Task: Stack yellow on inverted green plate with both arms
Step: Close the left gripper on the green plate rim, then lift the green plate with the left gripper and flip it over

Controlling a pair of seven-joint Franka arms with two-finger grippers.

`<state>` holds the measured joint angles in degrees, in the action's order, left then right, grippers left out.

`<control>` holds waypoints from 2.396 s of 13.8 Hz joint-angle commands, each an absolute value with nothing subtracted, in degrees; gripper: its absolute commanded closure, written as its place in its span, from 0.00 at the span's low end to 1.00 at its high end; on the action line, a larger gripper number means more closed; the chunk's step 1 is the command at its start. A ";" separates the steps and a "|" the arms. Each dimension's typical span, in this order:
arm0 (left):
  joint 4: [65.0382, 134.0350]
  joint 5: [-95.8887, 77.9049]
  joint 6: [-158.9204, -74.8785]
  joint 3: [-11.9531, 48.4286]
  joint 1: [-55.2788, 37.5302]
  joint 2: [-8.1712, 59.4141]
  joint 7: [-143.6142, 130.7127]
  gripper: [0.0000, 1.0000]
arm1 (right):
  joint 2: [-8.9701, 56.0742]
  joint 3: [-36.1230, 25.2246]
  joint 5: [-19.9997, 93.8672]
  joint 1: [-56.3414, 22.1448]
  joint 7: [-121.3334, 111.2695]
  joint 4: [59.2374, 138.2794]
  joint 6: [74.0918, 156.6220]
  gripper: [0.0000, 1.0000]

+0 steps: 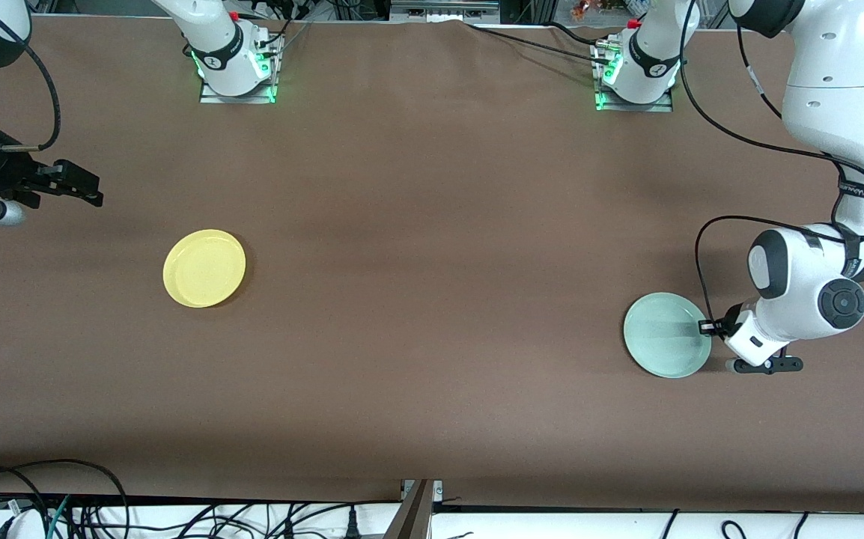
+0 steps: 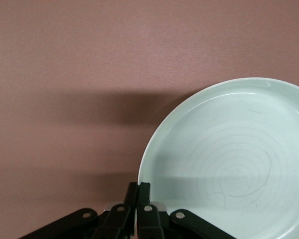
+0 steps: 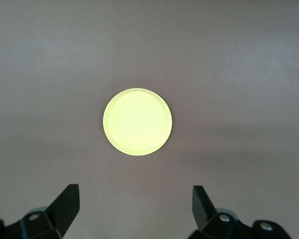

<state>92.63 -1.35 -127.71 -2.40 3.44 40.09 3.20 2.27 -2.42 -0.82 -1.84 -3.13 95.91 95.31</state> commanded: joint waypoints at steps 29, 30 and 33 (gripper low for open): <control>72.95 59.22 -85.61 -3.87 -54.92 47.63 -43.06 1.00 | 2.46 -2.46 -0.79 -1.93 -2.72 94.75 94.39 0.00; 72.60 60.80 -85.08 -4.04 -56.32 49.20 -43.15 1.00 | 2.55 -2.46 -0.79 -1.93 -2.81 94.66 94.39 0.00; 71.81 65.81 -82.98 -7.11 -60.98 53.34 -44.38 1.00 | 2.55 -2.55 -0.79 -1.93 -2.81 94.75 94.39 0.00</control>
